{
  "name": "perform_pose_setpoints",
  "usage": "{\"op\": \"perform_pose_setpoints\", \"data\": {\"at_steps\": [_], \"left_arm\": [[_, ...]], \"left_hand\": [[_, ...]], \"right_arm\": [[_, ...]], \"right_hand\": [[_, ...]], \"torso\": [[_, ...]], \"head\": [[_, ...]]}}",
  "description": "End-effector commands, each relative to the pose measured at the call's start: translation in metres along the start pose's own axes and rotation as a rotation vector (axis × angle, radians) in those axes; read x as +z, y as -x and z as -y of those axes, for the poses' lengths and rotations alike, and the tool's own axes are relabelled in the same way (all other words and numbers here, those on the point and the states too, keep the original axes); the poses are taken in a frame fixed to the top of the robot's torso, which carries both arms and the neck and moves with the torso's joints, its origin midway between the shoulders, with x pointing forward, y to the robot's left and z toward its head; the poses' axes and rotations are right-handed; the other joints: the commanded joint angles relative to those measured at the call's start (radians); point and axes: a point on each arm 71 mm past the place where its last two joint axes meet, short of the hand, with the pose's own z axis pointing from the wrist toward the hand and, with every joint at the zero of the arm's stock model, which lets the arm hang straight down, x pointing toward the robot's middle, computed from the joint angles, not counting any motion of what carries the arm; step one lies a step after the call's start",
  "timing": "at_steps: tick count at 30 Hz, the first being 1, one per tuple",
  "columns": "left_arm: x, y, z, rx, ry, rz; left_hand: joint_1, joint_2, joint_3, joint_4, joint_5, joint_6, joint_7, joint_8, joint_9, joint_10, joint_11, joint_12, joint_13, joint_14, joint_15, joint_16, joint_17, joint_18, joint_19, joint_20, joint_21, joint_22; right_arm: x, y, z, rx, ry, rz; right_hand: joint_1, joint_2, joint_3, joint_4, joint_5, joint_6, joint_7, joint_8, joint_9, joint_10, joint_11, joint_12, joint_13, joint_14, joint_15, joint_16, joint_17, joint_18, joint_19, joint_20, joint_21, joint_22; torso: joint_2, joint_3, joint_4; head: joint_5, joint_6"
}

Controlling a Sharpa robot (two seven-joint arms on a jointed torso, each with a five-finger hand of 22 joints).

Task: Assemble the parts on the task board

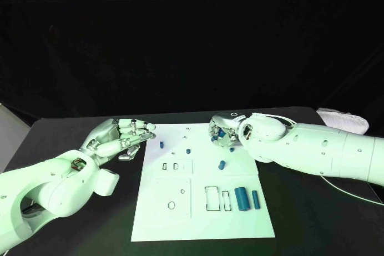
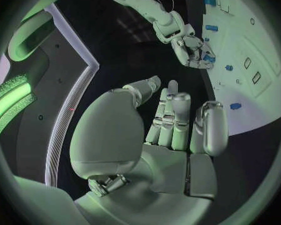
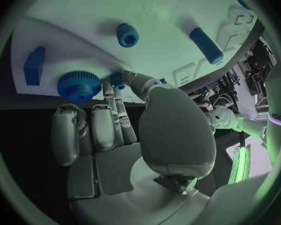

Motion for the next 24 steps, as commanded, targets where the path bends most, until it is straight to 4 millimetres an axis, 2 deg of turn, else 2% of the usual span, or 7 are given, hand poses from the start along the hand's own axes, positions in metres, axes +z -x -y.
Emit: {"op": "perform_pose_setpoints", "data": {"at_steps": [1, 5, 6, 10, 18, 19, 24], "left_arm": [[0.000, 0.000, 0.001, -0.009, -0.004, -0.006], [0.000, 0.000, 0.001, -0.011, -0.001, -0.002], [0.000, 0.001, 0.001, -0.011, 0.000, -0.001], [0.001, 0.001, 0.000, -0.012, 0.003, 0.001], [0.001, 0.002, 0.000, -0.015, 0.010, 0.006], [0.001, 0.003, 0.000, -0.016, 0.012, 0.007], [0.001, 0.003, -0.001, -0.018, 0.014, 0.007]], "left_hand": [[-0.007, 0.004, -0.002, -0.005, -0.005, -0.005, 0.000, -0.002, 0.001, -0.002, 0.001, 0.004, 0.002, -0.006, 0.001, -0.004, 0.000, -0.015, -0.003, 0.001, -0.002, 0.000], [-0.007, 0.005, -0.001, -0.005, -0.005, -0.006, 0.000, -0.002, 0.001, -0.002, 0.001, 0.004, 0.002, -0.007, 0.001, -0.004, 0.000, -0.015, -0.004, 0.001, -0.002, -0.001], [-0.007, 0.005, -0.001, -0.005, -0.005, -0.006, 0.000, -0.002, 0.001, -0.002, 0.001, 0.004, 0.002, -0.007, 0.001, -0.004, 0.000, -0.015, -0.004, 0.001, -0.002, -0.001], [-0.006, 0.007, 0.000, -0.005, -0.005, -0.006, 0.000, -0.002, 0.001, -0.004, 0.001, 0.004, 0.003, -0.008, 0.001, -0.005, 0.000, -0.015, -0.004, 0.001, -0.002, -0.001], [-0.003, 0.010, 0.003, -0.007, -0.006, -0.006, 0.000, -0.002, 0.002, -0.005, 0.001, 0.004, 0.004, -0.011, 0.001, -0.006, 0.000, -0.014, -0.006, 0.002, -0.003, -0.002], [-0.002, 0.010, 0.003, -0.008, -0.006, -0.006, 0.000, -0.002, 0.002, -0.006, 0.001, 0.004, 0.004, -0.013, 0.001, -0.008, -0.002, -0.014, -0.007, 0.002, -0.004, -0.004], [0.000, 0.011, 0.004, -0.009, -0.006, -0.006, 0.001, -0.002, 0.003, -0.007, 0.001, 0.004, 0.005, -0.014, 0.002, -0.008, -0.002, -0.014, -0.007, 0.002, -0.004, -0.004]], "right_arm": [[-0.001, -0.003, -0.001, -0.017, 0.002, 0.009], [-0.002, 0.000, -0.002, -0.002, 0.008, 0.060], [-0.002, 0.001, -0.003, 0.004, 0.009, 0.076], [-0.004, 0.005, -0.005, 0.026, 0.012, 0.128], [-0.007, 0.011, -0.010, 0.057, -0.003, 0.193], [-0.006, 0.013, -0.011, 0.060, -0.009, 0.205], [-0.002, 0.018, -0.016, 0.062, -0.020, 0.229]], "right_hand": [[0.019, 0.020, 0.021, -0.007, -0.005, 0.032, -0.010, 0.019, 0.015, 0.040, -0.014, 0.015, 0.016, 0.027, -0.014, 0.010, 0.007, 0.014, 0.012, -0.010, 0.009, 0.012], [0.033, 0.040, 0.035, -0.016, -0.003, 0.060, -0.023, 0.041, 0.035, 0.074, -0.028, 0.022, 0.031, 0.029, -0.025, 0.019, 0.016, 0.010, 0.020, -0.020, 0.021, 0.033], [0.045, 0.055, 0.041, -0.026, 0.000, 0.080, -0.031, 0.057, 0.049, 0.096, -0.037, 0.030, 0.041, 0.029, -0.033, 0.023, 0.018, 0.008, 0.023, -0.026, 0.025, 0.040], [0.046, 0.065, 0.041, -0.037, 0.006, 0.083, -0.035, 0.074, 0.071, 0.109, -0.043, 0.030, 0.054, 0.029, -0.038, 0.026, 0.019, 0.007, 0.024, -0.033, 0.028, 0.045], [0.048, 0.068, 0.044, -0.044, 0.010, 0.083, -0.037, 0.083, 0.084, 0.117, -0.045, 0.031, 0.062, 0.030, -0.041, 0.030, 0.024, 0.006, 0.026, -0.036, 0.031, 0.050], [0.047, 0.068, 0.044, -0.046, 0.008, 0.083, -0.037, 0.084, 0.087, 0.117, -0.045, 0.030, 0.063, 0.030, -0.041, 0.031, 0.024, 0.006, 0.026, -0.036, 0.030, 0.050], [0.046, 0.069, 0.045, -0.048, 0.003, 0.081, -0.037, 0.087, 0.091, 0.116, -0.045, 0.029, 0.065, 0.029, -0.041, 0.031, 0.023, 0.006, 0.026, -0.037, 0.031, 0.051]], "torso": [[0.006, 0.0004, 0.0012], [0.008, 0.0007, 0.0023], [0.010, 0.0009, 0.0028], [0.010, 0.0008, 0.0032], [0.013, 0.0000, 0.0017], [0.015, 0.0001, 0.0020], [0.013, -0.0020, 0.0030]], "head": [[-0.001, 0.003], [-0.001, 0.004], [-0.001, 0.006], [-0.002, 0.004], [-0.001, 0.015], [-0.003, 0.020], [-0.002, 0.025]]}}
